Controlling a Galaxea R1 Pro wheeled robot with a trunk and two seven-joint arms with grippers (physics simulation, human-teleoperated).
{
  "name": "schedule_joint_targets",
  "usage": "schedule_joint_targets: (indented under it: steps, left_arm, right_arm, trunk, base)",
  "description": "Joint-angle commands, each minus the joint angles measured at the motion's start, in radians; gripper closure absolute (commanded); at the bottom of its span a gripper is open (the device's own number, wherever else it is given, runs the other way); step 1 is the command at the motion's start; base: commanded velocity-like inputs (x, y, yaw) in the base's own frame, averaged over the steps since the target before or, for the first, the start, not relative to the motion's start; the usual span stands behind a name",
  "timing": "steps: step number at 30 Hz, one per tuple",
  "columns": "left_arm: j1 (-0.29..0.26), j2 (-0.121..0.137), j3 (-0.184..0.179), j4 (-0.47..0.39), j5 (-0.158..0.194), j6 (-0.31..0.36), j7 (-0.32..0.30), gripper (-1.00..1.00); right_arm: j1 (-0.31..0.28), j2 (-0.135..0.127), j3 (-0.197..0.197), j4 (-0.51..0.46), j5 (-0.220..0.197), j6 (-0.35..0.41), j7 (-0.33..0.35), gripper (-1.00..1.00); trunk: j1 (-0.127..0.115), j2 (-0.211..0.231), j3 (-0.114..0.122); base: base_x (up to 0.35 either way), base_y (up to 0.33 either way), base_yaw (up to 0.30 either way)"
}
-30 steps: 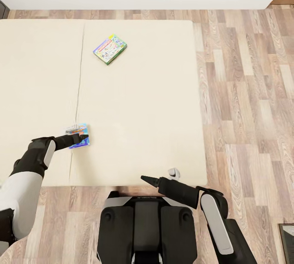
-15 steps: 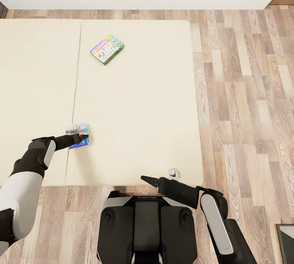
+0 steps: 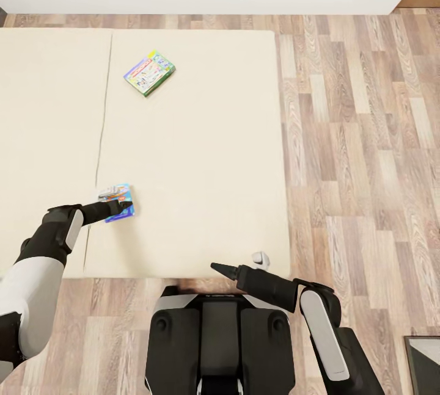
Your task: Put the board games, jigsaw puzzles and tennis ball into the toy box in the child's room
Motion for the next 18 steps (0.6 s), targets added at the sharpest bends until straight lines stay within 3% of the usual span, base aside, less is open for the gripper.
schedule_joint_targets:
  steps: [1,18]
  left_arm:
    - [0.0,0.0,0.003,-0.001,0.0,0.007,-0.005,-1.0]
    - [0.0,-0.002,0.003,-0.001,-0.002,0.007,-0.003,-1.0]
  right_arm:
    - [-0.001,0.0,-0.001,0.0,0.009,0.003,0.009,-1.0]
    - [0.0,0.0,-0.001,0.0,0.009,0.003,0.009,-1.0]
  trunk:
    - [0.001,-0.002,-0.001]
    - [0.001,-0.002,-0.001]
  base:
    - [0.0,-0.113,0.0]
    - [0.0,-0.17,0.0]
